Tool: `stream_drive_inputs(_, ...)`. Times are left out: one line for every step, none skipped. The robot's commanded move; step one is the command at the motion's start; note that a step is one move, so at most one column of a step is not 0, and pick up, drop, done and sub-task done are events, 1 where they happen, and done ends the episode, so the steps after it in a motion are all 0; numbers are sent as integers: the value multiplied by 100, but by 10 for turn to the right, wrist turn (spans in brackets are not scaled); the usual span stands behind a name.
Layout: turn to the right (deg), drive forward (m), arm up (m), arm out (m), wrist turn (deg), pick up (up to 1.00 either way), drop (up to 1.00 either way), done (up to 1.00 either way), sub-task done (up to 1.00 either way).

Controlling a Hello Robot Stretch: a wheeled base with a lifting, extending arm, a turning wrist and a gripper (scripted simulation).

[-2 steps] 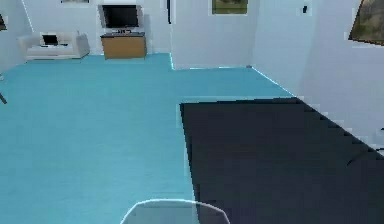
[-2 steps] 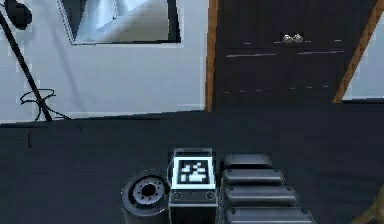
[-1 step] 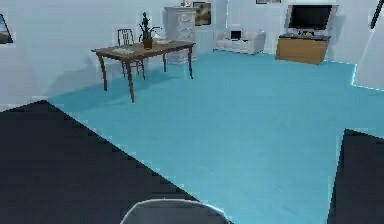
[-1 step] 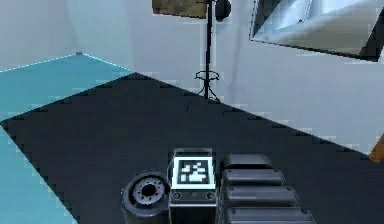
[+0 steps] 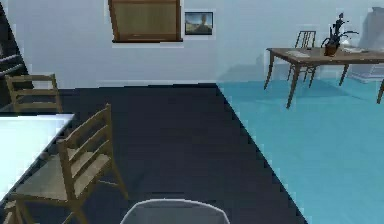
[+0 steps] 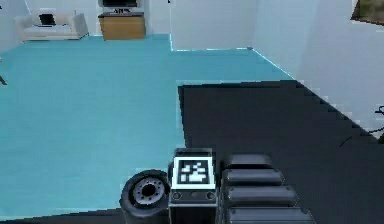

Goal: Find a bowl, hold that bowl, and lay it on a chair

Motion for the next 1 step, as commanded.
stream_drive_inputs(-360, 0, 0, 0, 0, 0, 0, 0, 0)
